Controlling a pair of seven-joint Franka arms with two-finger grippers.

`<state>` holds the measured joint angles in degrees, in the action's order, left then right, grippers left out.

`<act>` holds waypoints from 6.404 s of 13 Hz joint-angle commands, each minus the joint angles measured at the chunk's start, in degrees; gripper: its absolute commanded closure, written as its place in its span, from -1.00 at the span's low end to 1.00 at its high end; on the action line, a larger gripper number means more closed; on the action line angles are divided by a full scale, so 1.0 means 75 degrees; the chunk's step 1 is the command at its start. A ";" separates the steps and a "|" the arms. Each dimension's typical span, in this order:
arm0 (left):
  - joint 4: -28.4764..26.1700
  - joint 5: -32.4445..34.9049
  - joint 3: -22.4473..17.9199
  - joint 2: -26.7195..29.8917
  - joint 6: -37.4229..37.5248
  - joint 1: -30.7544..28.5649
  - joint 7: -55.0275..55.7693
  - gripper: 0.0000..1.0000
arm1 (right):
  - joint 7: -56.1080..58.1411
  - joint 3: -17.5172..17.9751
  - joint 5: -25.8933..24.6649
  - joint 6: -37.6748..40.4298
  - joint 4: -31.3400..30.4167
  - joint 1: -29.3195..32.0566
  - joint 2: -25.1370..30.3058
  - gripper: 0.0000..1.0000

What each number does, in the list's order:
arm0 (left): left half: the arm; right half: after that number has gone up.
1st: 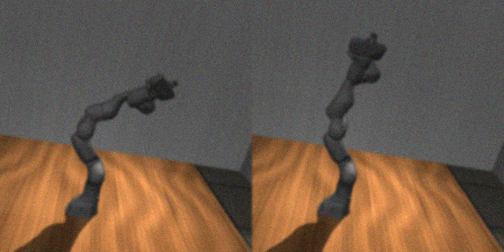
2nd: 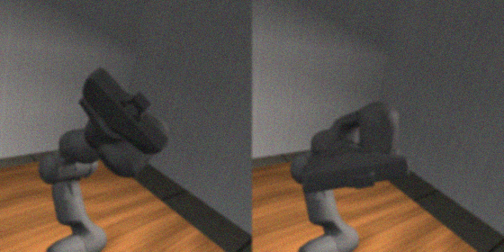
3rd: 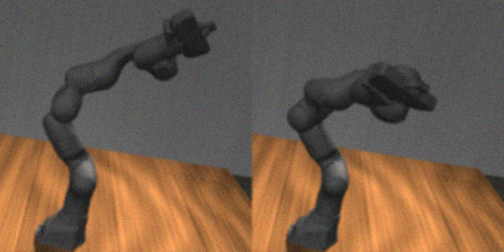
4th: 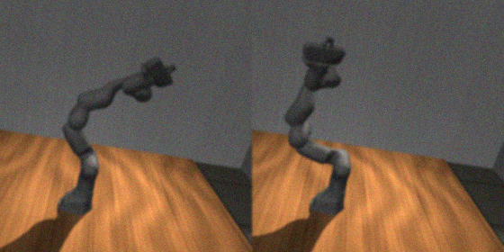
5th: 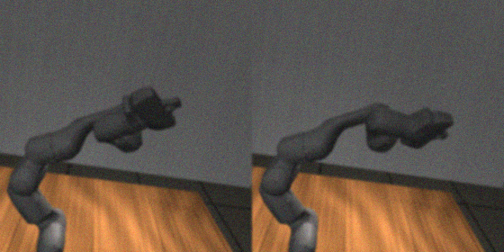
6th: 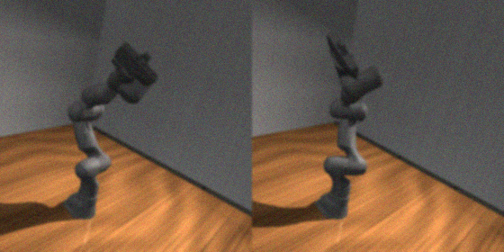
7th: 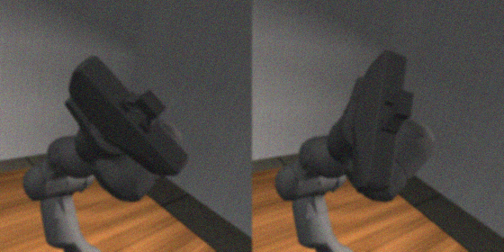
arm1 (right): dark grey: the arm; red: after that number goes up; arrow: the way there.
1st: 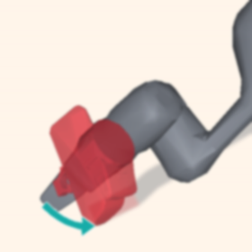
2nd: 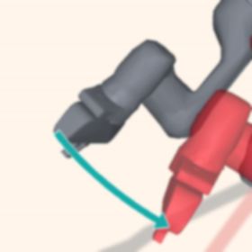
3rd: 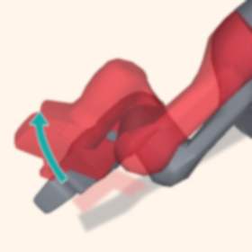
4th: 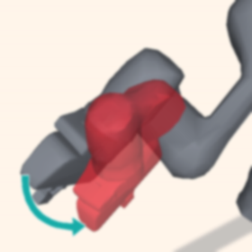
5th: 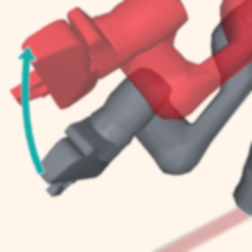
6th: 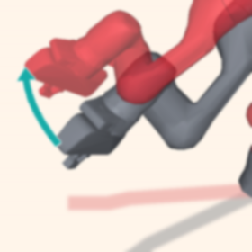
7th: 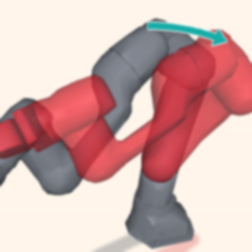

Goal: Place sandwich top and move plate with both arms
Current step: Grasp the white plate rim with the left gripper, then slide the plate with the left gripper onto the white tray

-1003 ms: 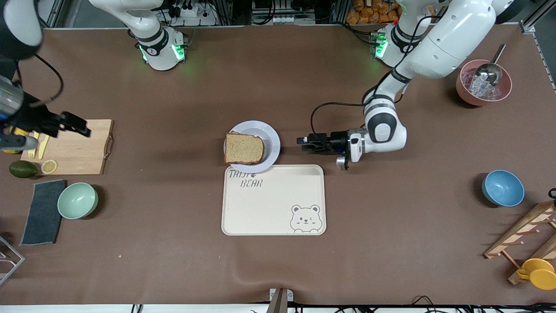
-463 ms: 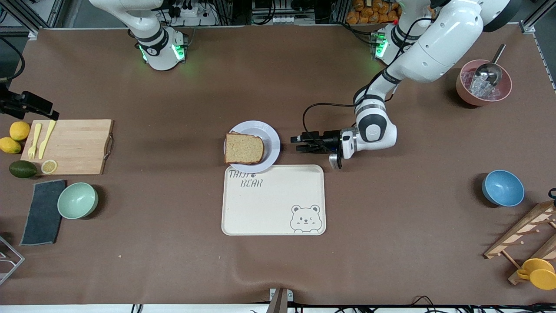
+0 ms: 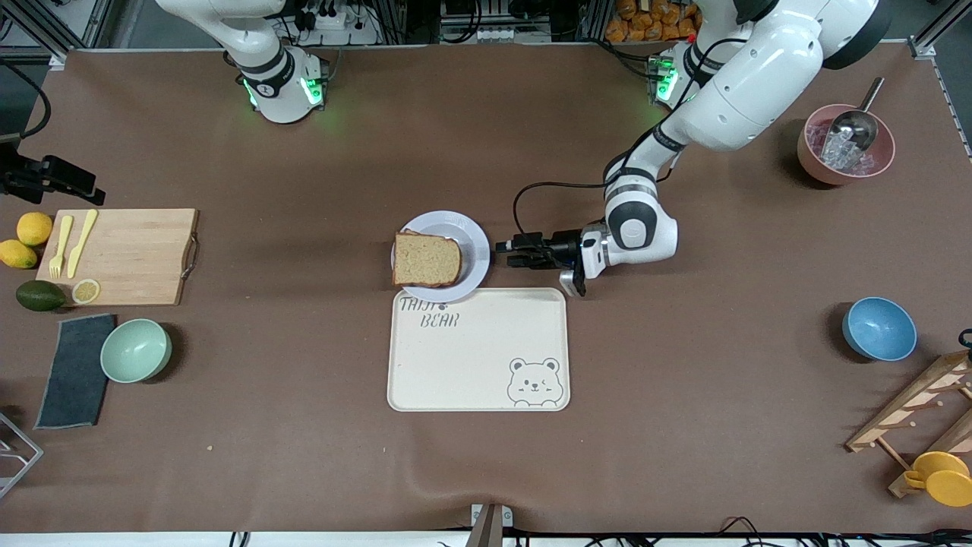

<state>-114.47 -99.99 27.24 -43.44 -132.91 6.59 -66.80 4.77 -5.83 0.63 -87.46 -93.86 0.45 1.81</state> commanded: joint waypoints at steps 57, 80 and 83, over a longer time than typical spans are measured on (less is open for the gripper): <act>0.0813 -0.0625 0.1006 -0.0946 -0.0279 0.0003 -0.1230 1.00 | -0.0167 0.0649 0.0186 0.0141 0.0397 0.0374 0.0298 -1.00; 0.1844 0.1214 0.0868 -0.0699 0.0399 -0.2037 0.0621 1.00 | -0.0167 0.0660 0.0174 0.0188 0.0386 0.0327 0.0274 -1.00; 0.2135 0.1320 0.0143 -0.1050 0.1124 -0.2027 0.0610 1.00 | -0.0167 0.0660 0.0174 0.0188 0.0386 0.0316 0.0262 -1.00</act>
<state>-101.42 -91.50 30.15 -48.70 -128.95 -8.38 -63.03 4.18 -0.85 1.15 -86.27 -90.58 3.08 3.20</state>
